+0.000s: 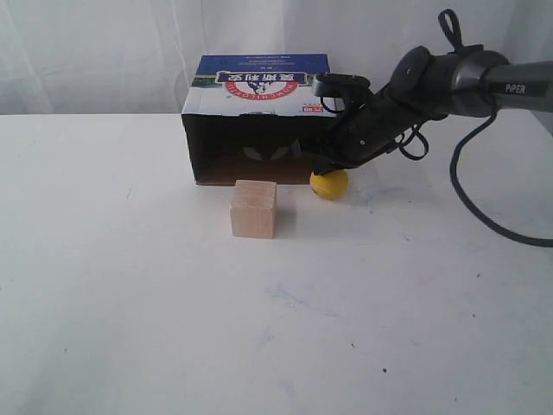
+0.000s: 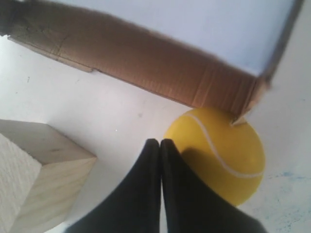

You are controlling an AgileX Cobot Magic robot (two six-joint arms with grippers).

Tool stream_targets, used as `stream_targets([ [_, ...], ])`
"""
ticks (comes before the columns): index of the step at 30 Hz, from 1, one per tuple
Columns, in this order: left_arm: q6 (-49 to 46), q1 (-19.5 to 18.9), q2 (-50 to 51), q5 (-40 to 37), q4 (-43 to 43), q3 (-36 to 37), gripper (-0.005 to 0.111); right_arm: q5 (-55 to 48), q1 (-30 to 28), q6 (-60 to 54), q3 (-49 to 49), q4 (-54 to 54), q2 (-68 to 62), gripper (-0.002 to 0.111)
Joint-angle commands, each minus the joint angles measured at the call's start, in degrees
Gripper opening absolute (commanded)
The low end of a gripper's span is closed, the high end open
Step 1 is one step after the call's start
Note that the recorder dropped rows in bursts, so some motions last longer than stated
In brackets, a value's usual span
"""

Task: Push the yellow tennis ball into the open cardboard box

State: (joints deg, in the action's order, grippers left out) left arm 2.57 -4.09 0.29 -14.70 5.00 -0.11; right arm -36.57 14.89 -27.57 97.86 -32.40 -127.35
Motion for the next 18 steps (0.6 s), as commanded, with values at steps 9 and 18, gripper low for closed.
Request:
stream_targets([
  [9,0.08,0.25,-0.29,0.01,0.61,0.11,0.0,5.24,1.05,-0.68,0.58,-0.1,-0.02,0.0],
  [18,0.08,0.25,-0.29,0.01,0.61,0.11,0.0,-9.36,1.05,-0.11,-0.53,3.84,3.42,0.0],
])
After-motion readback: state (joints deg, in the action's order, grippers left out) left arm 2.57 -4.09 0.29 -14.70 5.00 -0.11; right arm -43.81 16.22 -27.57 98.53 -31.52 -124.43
